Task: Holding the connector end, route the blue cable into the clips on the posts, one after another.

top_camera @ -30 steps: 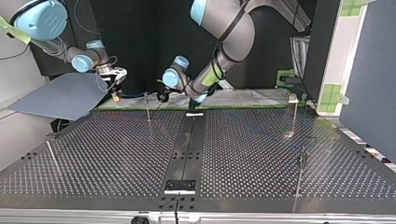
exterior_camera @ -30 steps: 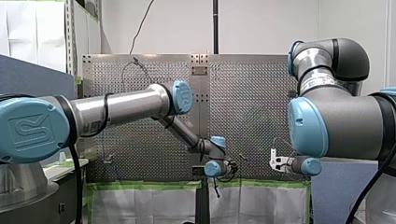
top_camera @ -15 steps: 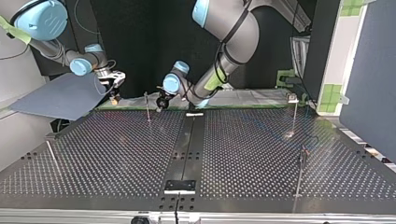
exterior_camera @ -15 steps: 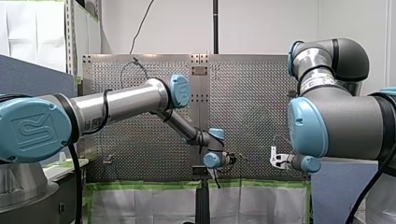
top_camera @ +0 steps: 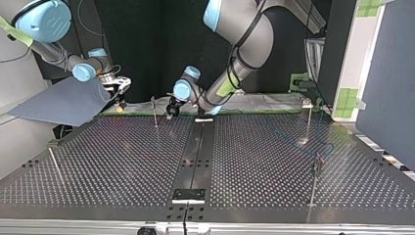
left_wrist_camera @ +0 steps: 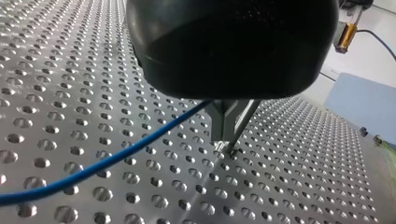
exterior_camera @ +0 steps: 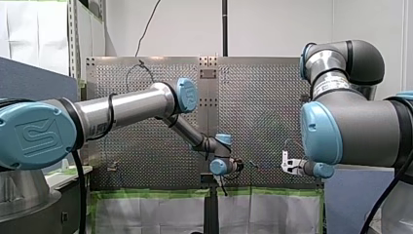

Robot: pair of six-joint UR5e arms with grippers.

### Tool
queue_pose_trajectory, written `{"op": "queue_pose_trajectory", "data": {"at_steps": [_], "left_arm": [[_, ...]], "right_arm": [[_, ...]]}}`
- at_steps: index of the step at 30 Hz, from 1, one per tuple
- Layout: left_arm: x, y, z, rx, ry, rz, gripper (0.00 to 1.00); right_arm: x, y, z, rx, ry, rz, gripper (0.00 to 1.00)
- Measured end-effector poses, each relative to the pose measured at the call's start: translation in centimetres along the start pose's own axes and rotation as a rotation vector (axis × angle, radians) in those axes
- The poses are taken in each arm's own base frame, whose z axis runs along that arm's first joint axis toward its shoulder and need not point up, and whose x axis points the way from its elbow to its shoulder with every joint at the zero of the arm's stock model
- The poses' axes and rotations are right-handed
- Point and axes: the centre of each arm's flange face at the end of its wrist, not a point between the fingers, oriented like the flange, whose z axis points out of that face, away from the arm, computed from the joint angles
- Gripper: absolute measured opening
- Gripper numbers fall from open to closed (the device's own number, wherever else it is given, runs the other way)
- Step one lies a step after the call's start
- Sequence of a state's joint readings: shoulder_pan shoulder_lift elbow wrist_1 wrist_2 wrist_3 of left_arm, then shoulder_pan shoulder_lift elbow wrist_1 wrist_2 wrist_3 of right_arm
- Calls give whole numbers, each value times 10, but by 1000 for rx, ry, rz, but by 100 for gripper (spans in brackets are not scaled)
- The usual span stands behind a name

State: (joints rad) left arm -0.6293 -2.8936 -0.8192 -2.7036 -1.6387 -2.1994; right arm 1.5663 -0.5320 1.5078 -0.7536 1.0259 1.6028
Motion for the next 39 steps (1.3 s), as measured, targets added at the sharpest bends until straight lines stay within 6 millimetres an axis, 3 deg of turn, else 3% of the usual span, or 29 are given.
{"op": "queue_pose_trajectory", "data": {"at_steps": [1, 2, 3, 4, 5, 6, 8, 24, 39], "left_arm": [[0, -1, 1, 9, 0, 5, 0], [0, -1, 1, 16, 0, 9, 31], [0, -2, 1, 24, 2, 13, 31], [0, -3, 2, 35, 4, 19, 48], [1, -5, 2, 42, 4, 23, 73], [1, -6, 2, 48, 4, 29, 73], [2, -8, 2, 61, 6, 38, 100], [8, 7, -12, -89, 63, 188, 100], [41, 17, -62, -185, 272, 370, 100]], "right_arm": [[0, 0, 0, 1, 0, 0, 0], [0, -1, 0, 1, 0, 0, 0], [0, -1, 0, 2, 0, 1, 0], [0, -1, 0, 2, 0, 1, 0], [0, -1, 0, 3, 0, 1, 0], [0, -1, 0, 3, 0, 1, 0], [0, -1, 1, 4, 0, 1, 0], [0, -3, 1, 6, -1, -3, 0], [-1, -3, 0, 6, -7, -1, 0]]}}
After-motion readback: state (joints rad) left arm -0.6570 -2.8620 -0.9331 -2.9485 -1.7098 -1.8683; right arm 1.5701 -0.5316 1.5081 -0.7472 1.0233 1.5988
